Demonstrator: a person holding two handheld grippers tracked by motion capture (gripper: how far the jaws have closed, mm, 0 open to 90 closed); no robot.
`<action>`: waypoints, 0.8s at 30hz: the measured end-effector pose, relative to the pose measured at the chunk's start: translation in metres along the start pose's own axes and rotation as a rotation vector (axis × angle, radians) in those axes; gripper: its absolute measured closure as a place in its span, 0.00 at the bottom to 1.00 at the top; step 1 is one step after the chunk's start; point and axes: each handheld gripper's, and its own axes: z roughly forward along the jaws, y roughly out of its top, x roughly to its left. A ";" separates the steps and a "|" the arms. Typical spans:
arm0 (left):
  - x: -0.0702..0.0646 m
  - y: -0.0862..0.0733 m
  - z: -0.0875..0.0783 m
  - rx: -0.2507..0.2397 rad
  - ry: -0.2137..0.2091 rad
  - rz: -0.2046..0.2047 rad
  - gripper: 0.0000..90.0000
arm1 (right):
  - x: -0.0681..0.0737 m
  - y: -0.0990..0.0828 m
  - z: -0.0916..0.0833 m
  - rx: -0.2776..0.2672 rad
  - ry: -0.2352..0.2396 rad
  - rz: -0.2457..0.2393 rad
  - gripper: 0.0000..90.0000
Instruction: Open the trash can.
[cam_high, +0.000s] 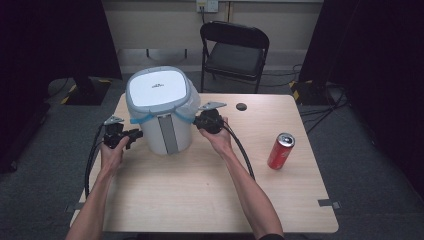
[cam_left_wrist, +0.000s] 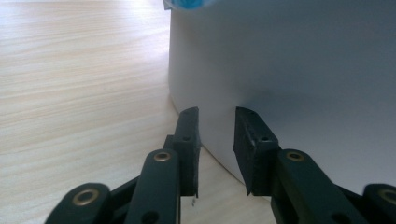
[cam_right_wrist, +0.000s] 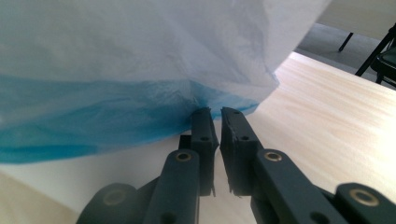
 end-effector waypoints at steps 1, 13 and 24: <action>0.000 0.000 0.000 0.000 0.000 0.000 0.87 | 0.000 0.000 0.000 0.000 0.000 0.000 0.94; -0.036 -0.006 -0.009 0.059 0.003 0.120 0.79 | 0.019 -0.031 -0.047 0.048 0.002 0.002 0.87; -0.021 -0.001 0.011 0.047 0.023 0.040 0.54 | -0.015 -0.042 -0.046 0.114 -0.166 0.041 0.78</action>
